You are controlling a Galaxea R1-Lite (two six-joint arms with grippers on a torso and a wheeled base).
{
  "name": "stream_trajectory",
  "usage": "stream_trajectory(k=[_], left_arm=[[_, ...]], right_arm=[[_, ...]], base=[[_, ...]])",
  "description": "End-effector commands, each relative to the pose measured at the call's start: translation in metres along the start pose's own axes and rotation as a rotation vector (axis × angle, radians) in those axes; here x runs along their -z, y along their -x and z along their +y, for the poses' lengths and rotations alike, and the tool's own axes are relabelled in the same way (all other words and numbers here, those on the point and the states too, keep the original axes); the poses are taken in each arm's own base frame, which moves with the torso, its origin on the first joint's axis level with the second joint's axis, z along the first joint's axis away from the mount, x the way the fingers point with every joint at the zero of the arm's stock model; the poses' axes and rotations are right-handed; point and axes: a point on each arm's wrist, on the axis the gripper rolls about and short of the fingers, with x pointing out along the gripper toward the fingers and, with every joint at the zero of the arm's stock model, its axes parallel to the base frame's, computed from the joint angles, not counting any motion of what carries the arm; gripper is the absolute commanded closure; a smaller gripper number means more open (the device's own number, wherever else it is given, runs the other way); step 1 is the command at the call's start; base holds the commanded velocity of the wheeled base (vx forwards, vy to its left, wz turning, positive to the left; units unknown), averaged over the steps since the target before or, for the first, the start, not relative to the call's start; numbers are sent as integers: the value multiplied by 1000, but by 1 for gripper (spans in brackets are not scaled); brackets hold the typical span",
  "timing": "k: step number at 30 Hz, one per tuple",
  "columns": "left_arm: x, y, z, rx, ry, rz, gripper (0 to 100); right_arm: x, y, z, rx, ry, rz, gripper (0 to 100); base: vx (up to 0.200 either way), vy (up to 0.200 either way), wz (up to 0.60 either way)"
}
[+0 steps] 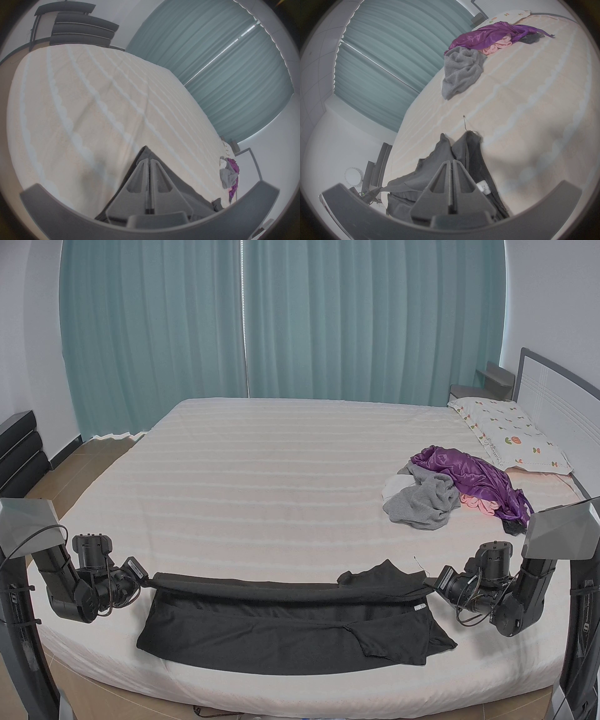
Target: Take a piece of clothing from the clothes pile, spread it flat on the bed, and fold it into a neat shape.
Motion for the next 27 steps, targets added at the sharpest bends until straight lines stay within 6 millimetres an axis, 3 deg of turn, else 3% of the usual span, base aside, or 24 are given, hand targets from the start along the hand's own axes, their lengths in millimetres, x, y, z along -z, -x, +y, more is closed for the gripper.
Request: stream_trajectory(k=[1,6,20,21,22,23,27], left_arm=[[7,4,5,-21,-16,27,100],[17,7,12,-48,-115,64,100],[26,2,21,-93,-178,93,100],[27,2,21,-99,-181,89,100],[26,2,21,-100,-181,86,100],[26,2,21,-100,-181,86,0],[29,2,17,-92,-190,92,0]], right_arm=[[10,2,-6,25,1,33,100],[17,4,-12,49,32,58,100],[32,6,-24,100,98,114,100],[32,6,-24,101,101,115,0],[32,6,-24,100,101,114,0],[32,6,-23,99,100,113,0],[24,10,-14,61,97,75,0]], base=[[0,0,0],[0,0,0],[0,0,0],[0,0,0],[0,0,0],[0,0,0],[0,0,0]])
